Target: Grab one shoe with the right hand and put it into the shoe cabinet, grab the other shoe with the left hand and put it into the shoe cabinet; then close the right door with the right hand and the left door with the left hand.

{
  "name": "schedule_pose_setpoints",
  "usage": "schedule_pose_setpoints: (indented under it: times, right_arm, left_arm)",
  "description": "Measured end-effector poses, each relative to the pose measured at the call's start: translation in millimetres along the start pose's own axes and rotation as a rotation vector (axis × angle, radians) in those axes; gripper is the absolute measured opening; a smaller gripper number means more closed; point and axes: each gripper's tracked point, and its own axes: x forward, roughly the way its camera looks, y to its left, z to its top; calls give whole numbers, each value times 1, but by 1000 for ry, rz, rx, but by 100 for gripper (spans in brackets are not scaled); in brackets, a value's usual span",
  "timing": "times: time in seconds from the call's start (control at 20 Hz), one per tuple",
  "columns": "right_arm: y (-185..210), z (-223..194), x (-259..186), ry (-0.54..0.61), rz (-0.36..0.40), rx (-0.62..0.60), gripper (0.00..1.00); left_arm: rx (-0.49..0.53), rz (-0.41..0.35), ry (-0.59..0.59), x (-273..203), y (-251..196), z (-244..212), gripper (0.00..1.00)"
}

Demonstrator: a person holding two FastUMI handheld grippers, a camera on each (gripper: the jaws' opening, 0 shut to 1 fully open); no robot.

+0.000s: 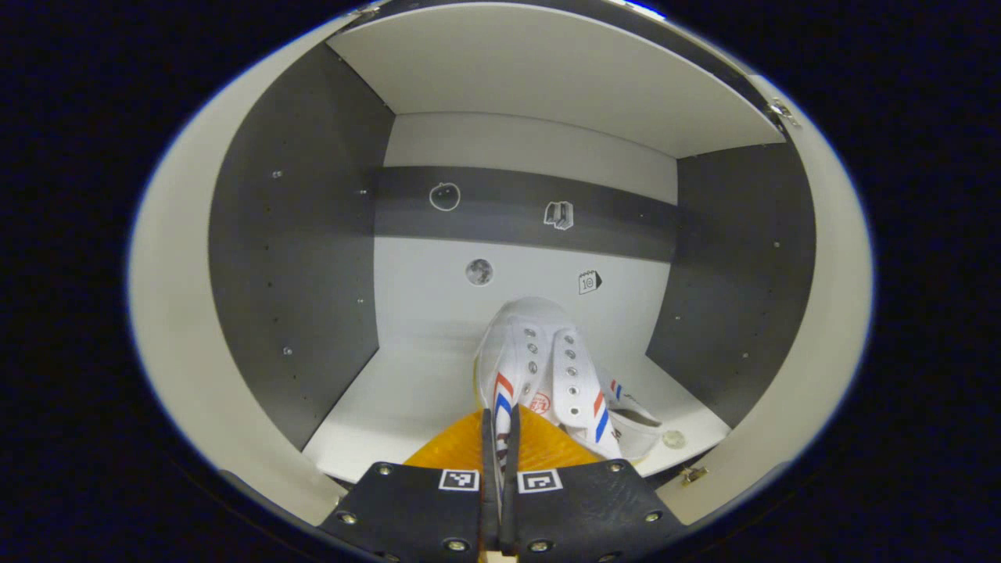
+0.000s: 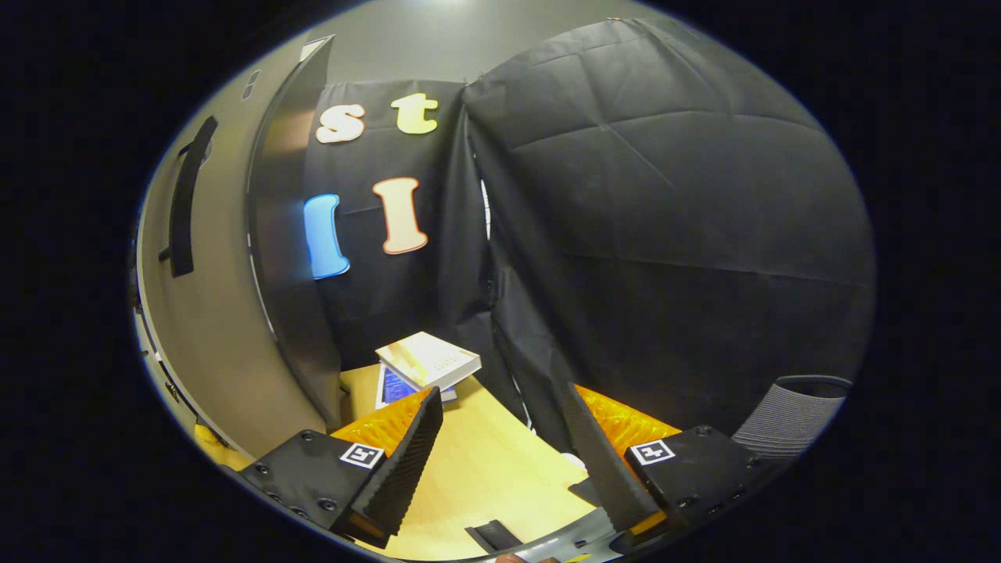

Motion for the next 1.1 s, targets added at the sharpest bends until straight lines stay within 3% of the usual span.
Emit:
schedule_pose_setpoints:
  times: [0.4,0.7,0.8,0.9,0.95,1.1]
  right_arm:
    - [-29,14,-6,-33,-81,44,98]
    - [-26,11,-4,-15,-71,23,98]
    - [-19,15,-3,-25,-56,29,98]
    - [-11,17,0,-21,-33,32,98]
    - [-7,19,2,-21,-21,31,98]
    - [3,30,7,-34,10,3,98]
  left_arm:
    - [-26,49,81,-5,0,-8,3]
    - [-19,42,126,9,-2,-27,3]
    - [-38,9,103,9,-12,-22,4]
    - [-12,1,41,4,-13,-6,18]
    - [18,12,23,-2,-12,-2,30]
    - [151,38,-28,-49,-18,5,100]
